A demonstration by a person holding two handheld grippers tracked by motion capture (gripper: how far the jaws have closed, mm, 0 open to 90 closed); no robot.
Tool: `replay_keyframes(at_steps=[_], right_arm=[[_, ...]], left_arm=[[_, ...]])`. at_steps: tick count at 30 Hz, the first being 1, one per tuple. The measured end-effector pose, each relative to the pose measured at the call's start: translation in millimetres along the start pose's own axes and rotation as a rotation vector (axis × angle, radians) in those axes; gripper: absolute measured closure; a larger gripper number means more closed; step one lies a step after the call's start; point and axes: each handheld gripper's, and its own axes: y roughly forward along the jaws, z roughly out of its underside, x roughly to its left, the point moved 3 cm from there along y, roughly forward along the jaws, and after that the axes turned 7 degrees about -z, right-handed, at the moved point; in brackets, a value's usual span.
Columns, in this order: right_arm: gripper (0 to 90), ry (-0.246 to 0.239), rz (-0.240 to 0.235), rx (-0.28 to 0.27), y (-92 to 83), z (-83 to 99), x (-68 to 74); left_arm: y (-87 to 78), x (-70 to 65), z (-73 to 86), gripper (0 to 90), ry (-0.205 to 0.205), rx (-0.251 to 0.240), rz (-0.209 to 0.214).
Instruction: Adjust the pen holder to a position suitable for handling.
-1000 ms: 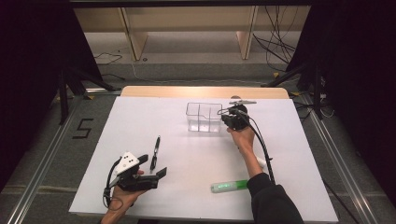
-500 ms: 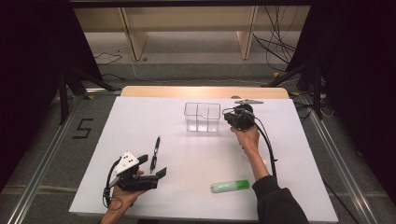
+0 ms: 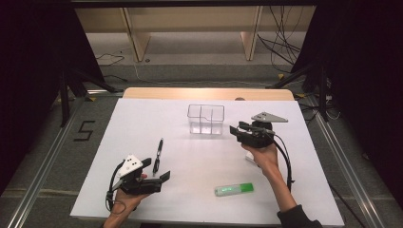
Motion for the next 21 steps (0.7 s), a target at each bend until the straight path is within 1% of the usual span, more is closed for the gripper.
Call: replay_keyframes(at_steps=[2, 4, 5, 8, 12, 15, 17, 21], right_arm=[[48.1, -0.017, -0.01, 0.0, -7.5, 3.3, 6.2], [45.7, -0.032, -0.018, 0.019, -13.7, 4.7, 11.6], [45.3, -0.036, -0.024, 0.011, -17.0, 5.3, 13.9], [42.9, -0.035, -0.054, 0.009, -23.9, 8.2, 20.3], [39.3, -0.047, -0.066, 0.017, -28.1, 12.9, 26.7], [37.7, -0.052, -0.074, 0.023, -30.1, 16.5, 29.3], [36.9, -0.059, -0.072, 0.029, -31.9, 19.2, 30.1], [36.0, -0.056, -0.067, 0.031, -38.0, 23.0, 28.1]], left_arm=[[-0.2, -0.4, -0.4, 9.2, 0.003, -0.002, 0.003], [-0.3, -1.1, -0.2, 9.1, 0.006, 0.001, 0.007], [-0.3, -1.3, -0.3, 9.1, 0.007, 0.0, 0.008], [-0.4, -1.4, -0.4, 9.1, 0.007, 0.001, 0.012], [-0.4, -2.2, -0.7, 9.1, 0.007, 0.001, 0.018], [-0.2, -2.9, -0.8, 9.1, 0.011, 0.003, 0.022], [0.0, -3.1, -0.9, 9.1, 0.011, 0.004, 0.024], [0.0, -3.1, -1.1, 9.1, 0.014, 0.005, 0.025]])
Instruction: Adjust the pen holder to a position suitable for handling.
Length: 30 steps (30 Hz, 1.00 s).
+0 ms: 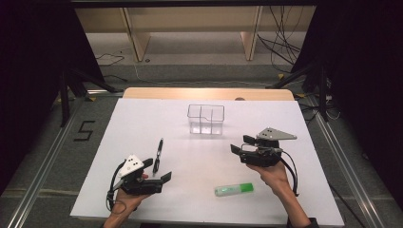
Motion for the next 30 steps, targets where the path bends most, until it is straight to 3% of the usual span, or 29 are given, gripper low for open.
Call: replay_keyframes(at_steps=[12, 19, 30], right_arm=[[33.6, 0.029, -0.002, 0.012, -16.9, 11.7, -10.8], [32.5, 0.017, 0.022, 0.035, -22.0, 18.8, -14.6], [32.1, 0.033, 0.01, 0.039, -32.4, 30.7, -18.9]], left_arm=[[1.3, 0.2, -0.6, 9.1, 0.002, 0.004, -0.003], [2.1, 0.1, -0.7, 9.1, -0.001, 0.01, 0.0], [5.1, 0.5, -0.2, 9.1, -0.001, 0.021, 0.005]])
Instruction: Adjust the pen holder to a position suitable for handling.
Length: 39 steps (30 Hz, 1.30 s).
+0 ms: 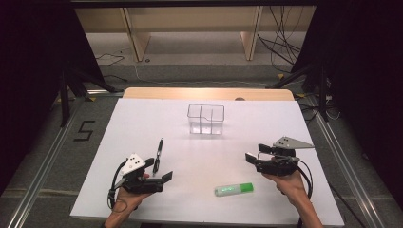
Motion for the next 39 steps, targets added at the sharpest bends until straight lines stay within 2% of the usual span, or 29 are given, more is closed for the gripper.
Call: replay_keyframes(at_steps=[12, 21, 25, 33, 35, 39], right_arm=[[31.1, -0.013, -0.046, 0.041, 3.1, 17.2, 13.5], [30.6, -0.023, -0.064, 0.062, 2.4, 29.0, 24.3], [30.2, -0.018, -0.064, 0.072, 2.6, 35.4, 26.9], [28.9, -0.017, -0.059, 0.084, 1.8, 41.8, 30.8], [28.9, -0.018, -0.057, 0.084, 1.3, 43.2, 31.8], [28.9, -0.015, -0.055, 0.084, 0.0, 45.3, 32.8]], left_arm=[[0.8, 0.6, 0.0, 9.1, -0.003, 0.004, -0.002], [6.2, 5.5, -2.7, 9.1, 0.005, 0.016, -0.033], [13.0, 10.6, -3.0, 9.2, -0.013, 0.088, -0.052], [27.0, 19.6, -12.7, 11.5, 0.0, 0.194, -0.138], [30.9, 21.4, -14.4, 16.0, 0.009, 0.223, -0.152], [38.0, 26.9, -15.4, 16.1, 0.019, 0.294, -0.161]])
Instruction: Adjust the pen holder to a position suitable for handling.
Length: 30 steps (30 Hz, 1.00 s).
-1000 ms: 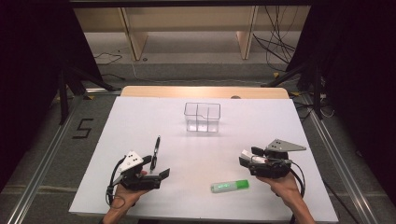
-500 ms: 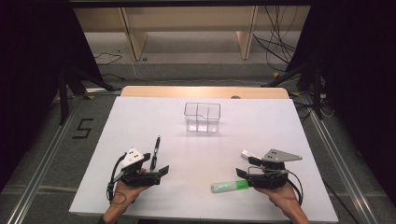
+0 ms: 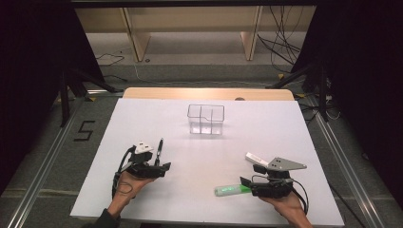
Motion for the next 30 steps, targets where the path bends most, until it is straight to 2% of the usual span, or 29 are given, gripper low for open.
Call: replay_keyframes(at_steps=[3, 7, 8, 12, 17, 20, 22, 30], right_arm=[[28.9, 0.003, 0.001, -0.001, -1.1, 1.5, 0.2], [28.9, 0.007, 0.002, 0.0, -2.3, 3.8, 0.3], [28.9, 0.008, 0.003, 0.0, -2.6, 4.3, 0.4], [28.9, 0.012, 0.003, 0.0, -4.0, 5.1, 1.3], [28.9, 0.011, 0.005, -0.002, -5.6, 6.5, 1.7], [28.9, 0.016, 0.007, -0.004, -7.5, 7.5, 1.6], [28.9, 0.019, 0.006, -0.007, -8.4, 8.0, 1.5], [28.9, 0.017, 0.004, -0.008, -11.0, 10.7, 4.0]], left_arm=[[4.6, 2.8, -1.1, 16.0, 0.005, 0.034, 0.003], [8.2, 6.4, -4.1, 17.0, -0.005, 0.065, -0.013], [8.8, 8.0, -5.3, 17.6, 0.004, 0.073, -0.015], [11.8, 15.2, -14.1, 19.4, -0.025, 0.097, -0.021], [14.9, 16.8, -26.0, 21.5, -0.015, 0.13, -0.042], [17.6, 20.8, -31.4, 22.8, -0.035, 0.153, -0.032], [20.4, 22.0, -33.6, 22.7, -0.024, 0.183, -0.03], [28.4, 22.9, -39.2, 25.7, 0.003, 0.22, -0.058]])
